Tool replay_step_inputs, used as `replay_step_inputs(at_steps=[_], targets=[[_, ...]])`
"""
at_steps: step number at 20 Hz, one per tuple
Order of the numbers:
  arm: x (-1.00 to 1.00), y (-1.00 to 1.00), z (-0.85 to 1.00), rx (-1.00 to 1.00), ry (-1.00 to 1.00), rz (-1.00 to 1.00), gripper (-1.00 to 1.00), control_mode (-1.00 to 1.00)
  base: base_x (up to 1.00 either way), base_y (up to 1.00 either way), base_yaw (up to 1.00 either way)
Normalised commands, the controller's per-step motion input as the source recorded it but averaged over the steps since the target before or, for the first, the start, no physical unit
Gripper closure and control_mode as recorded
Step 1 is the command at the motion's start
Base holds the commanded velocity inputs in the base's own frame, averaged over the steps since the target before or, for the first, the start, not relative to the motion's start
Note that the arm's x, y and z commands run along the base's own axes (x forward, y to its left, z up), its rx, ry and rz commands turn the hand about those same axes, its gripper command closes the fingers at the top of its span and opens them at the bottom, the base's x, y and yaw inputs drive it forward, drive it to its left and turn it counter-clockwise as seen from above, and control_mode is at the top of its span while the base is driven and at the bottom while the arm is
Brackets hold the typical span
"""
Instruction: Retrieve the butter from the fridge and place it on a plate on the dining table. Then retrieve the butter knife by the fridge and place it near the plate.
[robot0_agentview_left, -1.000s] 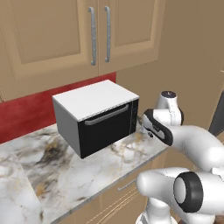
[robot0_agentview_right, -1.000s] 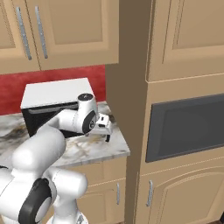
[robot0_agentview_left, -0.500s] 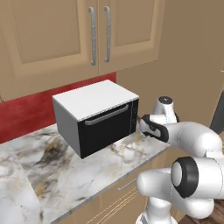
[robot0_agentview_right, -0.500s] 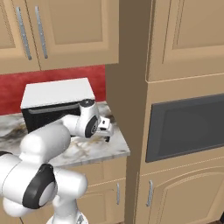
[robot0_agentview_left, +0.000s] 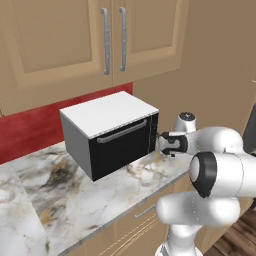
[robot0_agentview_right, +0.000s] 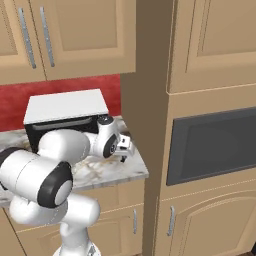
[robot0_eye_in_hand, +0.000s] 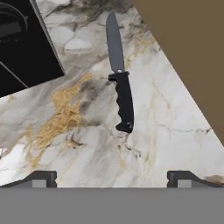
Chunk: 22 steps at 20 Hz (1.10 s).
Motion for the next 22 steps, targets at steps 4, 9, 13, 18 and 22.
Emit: replay_step_inputs(at_steps=[4,9,13,18,22], targets=[[0.25,-0.06,-0.16,0.0,0.0,0.0,-1.0,-1.0,0.0,0.0,0.0],[0.24,0.0,-0.13,0.0,0.0,0.0,-1.0,-1.0,0.0,0.0,0.0],[0.28,0.0,-0.22,0.0,0.0,0.0,-1.0,-1.0,0.0,0.0,0.0],[0.29,0.0,-0.16,0.0,0.0,0.0,-1.0,-1.0,0.0,0.0,0.0],[0.23,0.0,-0.23,0.0,0.0,0.0,-1.0,-1.0,0.0,0.0,0.0]])
